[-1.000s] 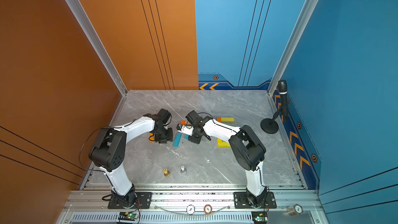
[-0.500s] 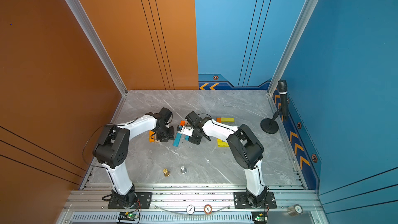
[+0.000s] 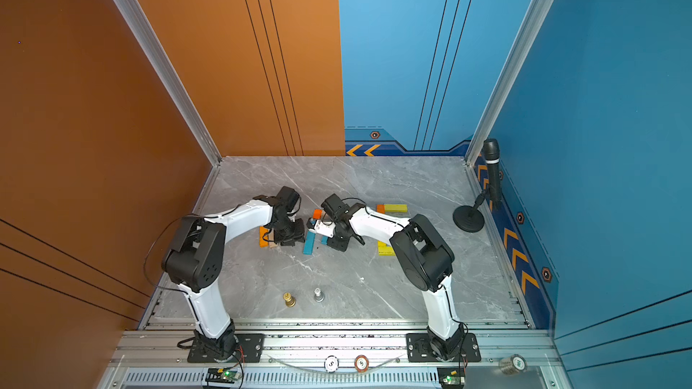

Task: Assemble the number 6 with building blocks
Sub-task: Adjust the building block at the center of the board, then assemble the building block at the center of the board.

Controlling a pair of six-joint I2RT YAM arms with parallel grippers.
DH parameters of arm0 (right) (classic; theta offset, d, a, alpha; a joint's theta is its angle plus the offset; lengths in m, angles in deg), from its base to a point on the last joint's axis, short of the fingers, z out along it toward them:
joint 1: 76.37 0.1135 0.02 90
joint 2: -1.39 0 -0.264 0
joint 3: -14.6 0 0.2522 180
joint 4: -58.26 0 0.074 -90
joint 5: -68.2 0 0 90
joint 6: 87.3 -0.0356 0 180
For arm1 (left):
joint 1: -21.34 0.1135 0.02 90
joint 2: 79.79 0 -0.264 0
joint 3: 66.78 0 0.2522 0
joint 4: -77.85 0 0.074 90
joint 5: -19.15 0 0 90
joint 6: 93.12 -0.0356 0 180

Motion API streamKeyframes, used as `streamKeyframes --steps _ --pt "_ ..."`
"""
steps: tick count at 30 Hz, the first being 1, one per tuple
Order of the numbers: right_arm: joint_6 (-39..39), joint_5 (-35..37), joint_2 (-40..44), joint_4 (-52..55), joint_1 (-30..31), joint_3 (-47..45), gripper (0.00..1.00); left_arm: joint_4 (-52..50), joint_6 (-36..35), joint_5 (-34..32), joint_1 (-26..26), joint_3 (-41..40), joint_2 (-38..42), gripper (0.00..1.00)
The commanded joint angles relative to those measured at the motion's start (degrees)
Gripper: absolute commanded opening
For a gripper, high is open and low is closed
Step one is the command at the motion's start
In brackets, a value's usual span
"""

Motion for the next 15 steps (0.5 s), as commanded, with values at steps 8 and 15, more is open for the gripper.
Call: streamKeyframes --steps 8,15 --pt "-0.31 1.19 -1.22 1.9 0.37 2.26 0.27 -0.2 0.41 0.7 1.65 -0.4 -0.4 0.39" --pt "-0.38 1.05 -1.28 1.9 0.43 2.28 0.27 0.28 0.47 1.08 1.79 0.66 -2.03 0.39"
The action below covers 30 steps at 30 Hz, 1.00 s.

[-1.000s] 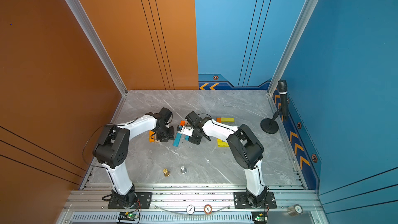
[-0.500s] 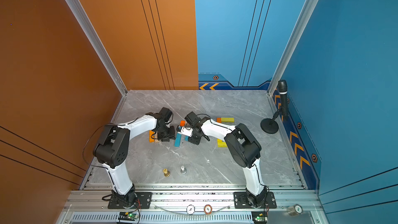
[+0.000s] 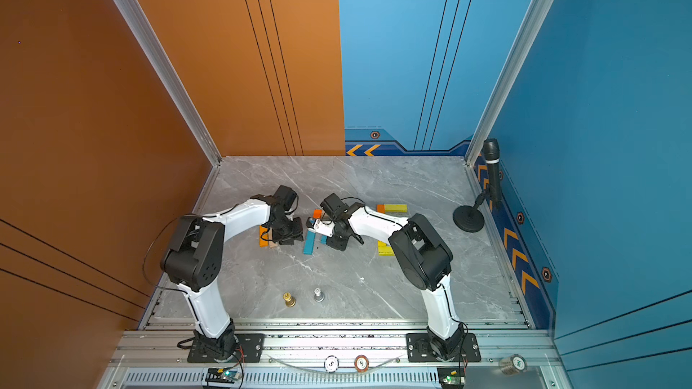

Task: Assemble the number 6 with building blocks
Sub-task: Assemble the building block at the center of the board.

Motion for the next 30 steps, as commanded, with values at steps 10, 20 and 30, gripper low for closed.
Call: streamKeyframes --steps 10,20,30 --pt "-0.33 1.83 -0.58 1.71 0.26 0.96 0.27 0.91 0.5 1.45 -0.86 2.36 -4.27 0.39" --pt "-0.31 1.94 -1.18 1.71 0.36 1.4 0.27 0.8 0.68 1.91 -0.87 3.06 -5.0 0.39" --pt "-0.67 2.46 -2.29 1.87 0.7 2.41 0.27 0.79 1.66 1.28 1.39 -1.6 -0.09 0.39"
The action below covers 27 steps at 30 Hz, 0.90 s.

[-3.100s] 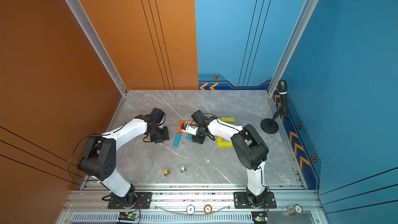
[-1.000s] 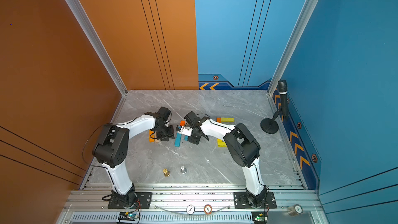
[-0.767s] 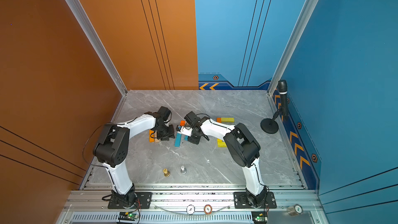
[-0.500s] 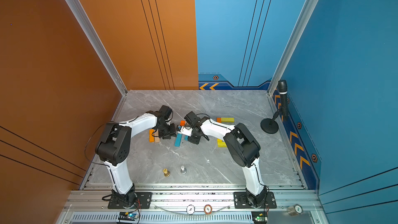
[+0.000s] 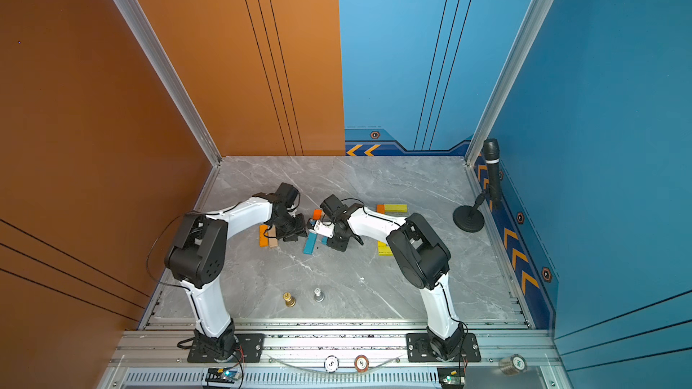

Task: Assemble the number 6 with building blocks
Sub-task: Assemble the building block at the center of the board.

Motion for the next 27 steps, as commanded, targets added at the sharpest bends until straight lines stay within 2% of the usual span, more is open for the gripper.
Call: streamKeyframes --steps 1,27 --pt "-0.68 1.03 -1.31 1.88 0.65 2.32 0.27 -1.71 0.66 -0.69 1.23 -3.17 1.48 0.39" --pt "2.19 3.06 -6.08 4.61 1.54 7.21 0.28 -0.65 1.15 -0.82 3.17 -6.37 2.75 0.4"
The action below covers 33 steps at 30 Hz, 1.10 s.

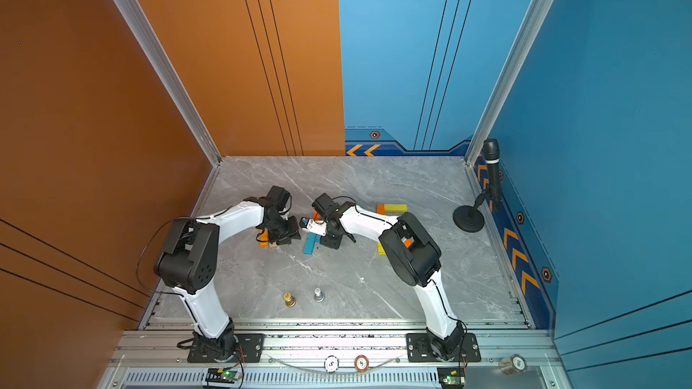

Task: Assemble the number 6 with building blocks
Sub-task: Assemble the building block at the center of the board.

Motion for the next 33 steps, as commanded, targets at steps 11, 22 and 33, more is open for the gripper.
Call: streamKeyframes --steps 11,22,33 --pt "5.41 0.5 -2.5 5.58 -0.75 2.19 0.32 -1.77 0.38 -0.56 -0.08 -1.5 -1.22 0.4" --pt "6.61 -0.26 -3.16 6.8 -1.41 3.64 0.35 -1.7 0.46 -0.49 -0.68 -1.22 -1.49 0.4" --pt "6.63 -0.58 -3.01 6.97 -1.41 4.43 0.42 -1.79 0.48 -0.35 -1.13 -0.98 -1.21 0.4"
